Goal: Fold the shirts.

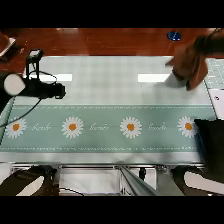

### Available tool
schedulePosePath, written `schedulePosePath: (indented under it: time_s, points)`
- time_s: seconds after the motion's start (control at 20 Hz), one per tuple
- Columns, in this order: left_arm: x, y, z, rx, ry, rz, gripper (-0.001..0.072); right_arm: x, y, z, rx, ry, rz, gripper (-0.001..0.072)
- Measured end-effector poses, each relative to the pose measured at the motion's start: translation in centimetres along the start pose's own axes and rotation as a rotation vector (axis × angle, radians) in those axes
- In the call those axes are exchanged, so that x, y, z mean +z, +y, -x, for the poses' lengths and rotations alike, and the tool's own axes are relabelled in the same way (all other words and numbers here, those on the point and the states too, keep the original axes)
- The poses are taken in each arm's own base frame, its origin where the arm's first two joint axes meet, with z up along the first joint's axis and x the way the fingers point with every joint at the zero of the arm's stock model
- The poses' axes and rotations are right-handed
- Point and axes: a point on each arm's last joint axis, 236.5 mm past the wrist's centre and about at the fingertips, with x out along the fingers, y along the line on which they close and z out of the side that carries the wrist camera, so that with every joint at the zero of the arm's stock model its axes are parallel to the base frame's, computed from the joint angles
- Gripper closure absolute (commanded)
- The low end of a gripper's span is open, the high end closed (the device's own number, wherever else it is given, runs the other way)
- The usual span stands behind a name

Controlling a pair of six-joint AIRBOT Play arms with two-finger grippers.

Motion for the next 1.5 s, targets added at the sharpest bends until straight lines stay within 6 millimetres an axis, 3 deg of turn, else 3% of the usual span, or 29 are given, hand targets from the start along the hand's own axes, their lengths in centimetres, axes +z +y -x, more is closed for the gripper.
schedulePosePath:
  time_s: [0.1, 0.2, 0.3, 0.4, 0.55, 0.9, 0.95, 1.0, 1.1, 1.2, 1.3, 1.35, 1.4, 1.5]
  points:
    - [-2.0, -1.1, 0.7, -0.03, -0.023, 0.006, 0.0199, 5.0, 4.5, 5.2, 0.064, -0.146, 0.091, 0.0686]
    - [-4.3, -1.7, 0.6, -0.05, -0.021, 0.026, 0.0199, 8.5, 8.6, 10.2, 0.12, -0.268, 0.174, 0.0686]
    - [-5.9, -1.7, 0.1, -0.056, -0.015, 0.052, 0.0199, 9.4, 12.3, 14.0, 0.177, -0.316, 0.246, 0.0686]
    - [-6.8, -1.7, -0.4, -0.059, -0.012, 0.068, 0.0199, 8.0, 15.5, 15.7, 0.245, -0.28, 0.301, 0.0686]
    - [-7.0, -1.8, -0.7, -0.07, -0.03, 0.085, 0.0199, 2.0, 19.8, 14.1, 0.348, -0.076, 0.383, 0.0686]
    - [-6.7, -2.5, -0.8, -0.101, -0.056, 0.113, 0.02, -19.1, 30.9, 5.1, 0.578, 0.462, 0.445, 0.0681]
    - [-6.8, -2.6, -0.8, -0.105, -0.051, 0.116, 0.0199, -21.9, 32.0, 3.7, 0.583, 0.519, 0.435, 0.0569]
    - [-6.9, -2.8, -0.8, -0.113, -0.048, 0.123, 0.02, -24.0, 33.2, 2.6, 0.59, 0.556, 0.407, 0.0294]
    - [-7.2, -3.5, -0.7, -0.138, -0.032, 0.139, 0.0199, -27.2, 35.0, 0.9, 0.61, 0.612, 0.356, 0.0305]
    - [-7.5, -4.0, -0.7, -0.158, -0.019, 0.153, 0.0199, -27.9, 35.3, -0.4, 0.616, 0.628, 0.301, 0.0305]
    - [-7.5, -3.6, -0.4, -0.151, -0.008, 0.165, 0.02, -25.8, 32.8, -1.6, 0.579, 0.617, 0.248, 0.0306]
    - [-7.1, -3.1, -0.2, -0.141, -0.013, 0.179, 0.02, -24.1, 30.4, -2.0, 0.543, 0.604, 0.221, 0.0306]
    - [-7.0, -2.1, -0.1, -0.12, -0.009, 0.194, 0.02, -22.1, 26.8, -2.5, 0.478, 0.587, 0.194, 0.0307]
    - [-7.1, -0.7, -0.4, -0.112, 0.002, 0.253, 0.02, -19.2, 17.9, -2.6, 0.317, 0.562, 0.113, 0.0307]
